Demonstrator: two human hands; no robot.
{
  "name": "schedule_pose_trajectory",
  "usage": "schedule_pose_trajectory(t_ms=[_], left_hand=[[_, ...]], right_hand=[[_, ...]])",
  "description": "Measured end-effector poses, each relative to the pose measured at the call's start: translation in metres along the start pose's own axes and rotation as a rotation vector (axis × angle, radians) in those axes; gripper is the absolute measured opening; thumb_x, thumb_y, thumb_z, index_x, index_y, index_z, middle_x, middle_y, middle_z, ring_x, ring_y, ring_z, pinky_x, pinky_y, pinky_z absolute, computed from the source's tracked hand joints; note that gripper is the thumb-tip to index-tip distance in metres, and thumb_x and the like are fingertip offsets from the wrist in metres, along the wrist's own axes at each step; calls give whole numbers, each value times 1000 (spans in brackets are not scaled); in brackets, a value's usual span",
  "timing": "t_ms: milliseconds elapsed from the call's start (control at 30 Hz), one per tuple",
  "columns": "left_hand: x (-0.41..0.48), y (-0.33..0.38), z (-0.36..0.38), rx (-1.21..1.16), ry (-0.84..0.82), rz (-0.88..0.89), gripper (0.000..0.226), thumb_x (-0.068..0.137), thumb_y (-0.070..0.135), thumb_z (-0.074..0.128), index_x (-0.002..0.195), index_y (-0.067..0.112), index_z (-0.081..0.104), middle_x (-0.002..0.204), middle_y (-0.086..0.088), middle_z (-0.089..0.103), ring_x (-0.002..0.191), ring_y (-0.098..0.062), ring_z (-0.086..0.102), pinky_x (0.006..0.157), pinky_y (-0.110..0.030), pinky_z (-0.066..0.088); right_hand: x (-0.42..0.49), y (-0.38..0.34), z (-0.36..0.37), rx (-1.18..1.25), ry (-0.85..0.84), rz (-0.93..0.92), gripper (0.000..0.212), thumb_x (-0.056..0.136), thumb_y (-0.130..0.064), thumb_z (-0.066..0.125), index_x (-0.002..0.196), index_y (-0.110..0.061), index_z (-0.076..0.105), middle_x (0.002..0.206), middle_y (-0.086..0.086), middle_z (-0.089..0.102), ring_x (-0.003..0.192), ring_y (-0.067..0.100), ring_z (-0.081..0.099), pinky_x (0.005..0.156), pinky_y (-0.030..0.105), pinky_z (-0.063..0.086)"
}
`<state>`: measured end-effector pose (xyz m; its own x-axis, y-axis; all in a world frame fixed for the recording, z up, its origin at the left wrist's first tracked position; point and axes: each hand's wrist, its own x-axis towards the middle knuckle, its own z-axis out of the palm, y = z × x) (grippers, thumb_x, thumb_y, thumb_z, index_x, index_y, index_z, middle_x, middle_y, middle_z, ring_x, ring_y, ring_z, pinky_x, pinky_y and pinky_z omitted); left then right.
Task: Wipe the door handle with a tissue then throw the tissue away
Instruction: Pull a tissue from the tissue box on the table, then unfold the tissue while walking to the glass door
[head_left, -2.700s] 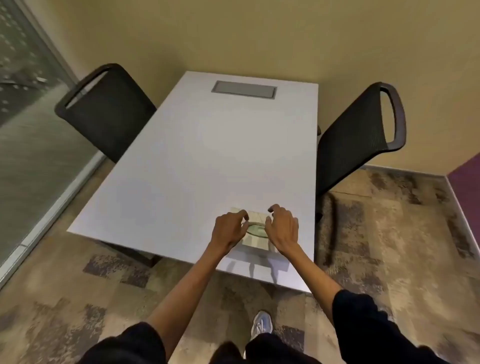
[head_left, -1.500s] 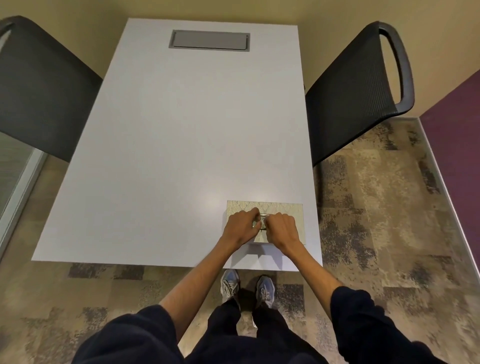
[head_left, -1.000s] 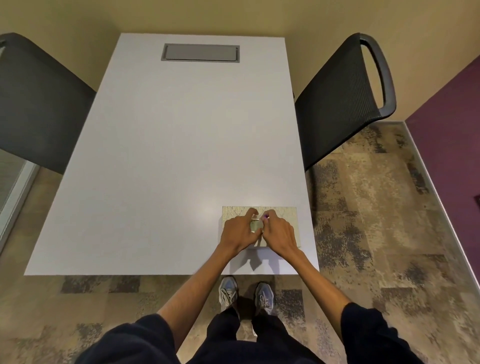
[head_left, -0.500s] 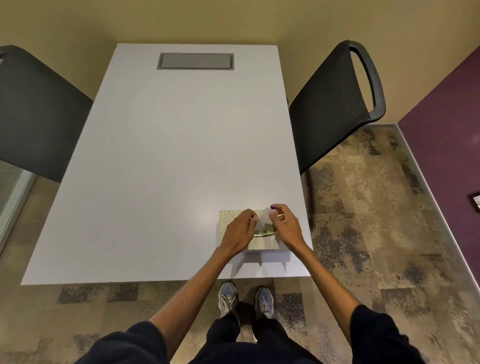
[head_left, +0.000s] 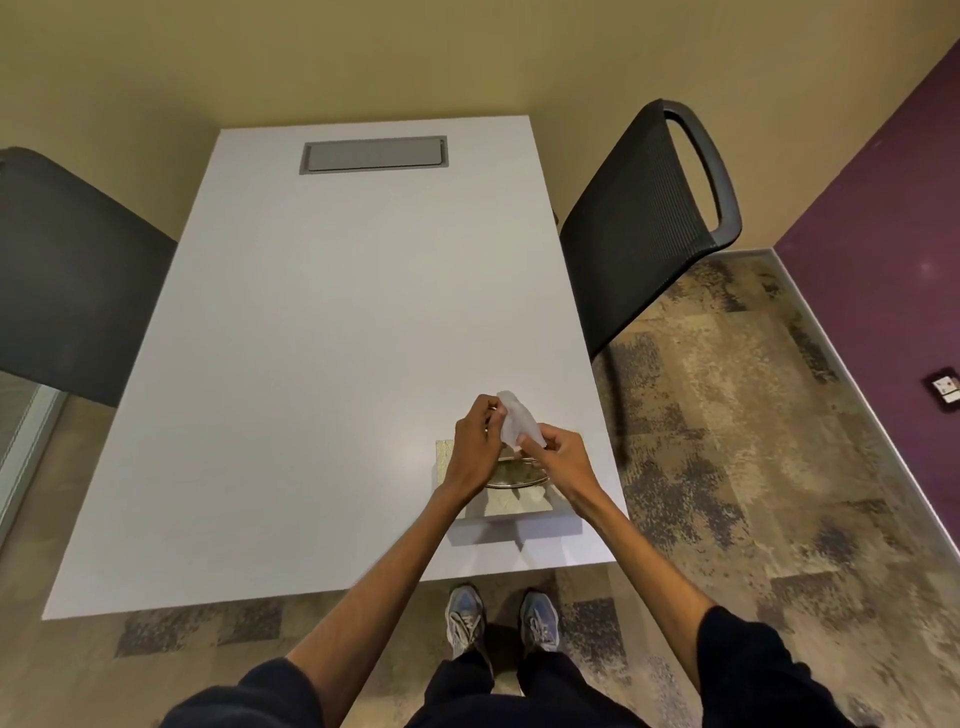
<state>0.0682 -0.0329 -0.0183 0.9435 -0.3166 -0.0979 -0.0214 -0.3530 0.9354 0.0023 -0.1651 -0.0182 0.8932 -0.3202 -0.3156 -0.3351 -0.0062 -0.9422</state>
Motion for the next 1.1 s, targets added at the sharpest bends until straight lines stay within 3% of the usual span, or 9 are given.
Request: schedule_pose_trajectory(t_ms=[100,200,433,533,633,733,833,1100], left_hand=[[4,4,-3,-37,-4,8,17,105,17,47,111,8,60,97,-9,69,87,-25,67,68,-34,58],[6,5,-4,-23,-27,39,22,104,17,48,122,14,59,87,-5,69,76,-9,66,63,-18,55],[10,15,11,-18,-78,101,36,101,17,55,136,14,59,106,-1,69,87,-10,67,70,-8,53],[13,24,21,-53,-108,119,32,95,20,64,126,23,58,103,6,71,88,-10,69,71,-12,54],[17,35,30,-80,-183,144,41,91,24,71,125,27,49,96,6,69,83,-7,69,72,-14,57],[20,45,44,-14,-334,255,33,96,22,65,128,23,63,110,1,71,93,-12,69,78,-22,58],[20,54,67,61,-396,318,18,97,25,65,108,17,76,110,2,72,97,-13,65,81,-29,55],[5,87,140,128,-543,406,20,101,32,55,106,16,68,102,7,68,95,-1,63,80,-14,52]], right_hand=[[-2,-9,-4,189,65,18,13,91,-20,67,98,-13,74,84,9,75,74,18,72,59,23,54],[0,-15,-11,306,142,55,16,88,-22,71,103,-17,74,85,1,77,71,15,71,56,22,54],[-5,-22,-24,370,345,46,14,86,-27,73,99,-22,75,81,-1,75,61,8,66,51,21,52],[-11,-24,-34,367,422,12,22,86,-27,73,102,-13,74,79,0,73,57,6,62,48,20,49],[-20,-26,-51,350,468,-13,11,86,-28,72,89,-18,75,77,2,72,56,7,60,48,20,48],[-29,-27,-70,354,516,-15,7,86,-27,72,83,-21,75,72,1,73,54,8,58,48,19,49],[-39,-26,-90,379,568,-8,10,85,-26,73,84,-17,75,73,7,72,58,14,59,50,22,50],[-78,-12,-155,468,763,11,15,82,-23,77,87,-8,74,66,-2,73,53,8,64,46,19,51]])
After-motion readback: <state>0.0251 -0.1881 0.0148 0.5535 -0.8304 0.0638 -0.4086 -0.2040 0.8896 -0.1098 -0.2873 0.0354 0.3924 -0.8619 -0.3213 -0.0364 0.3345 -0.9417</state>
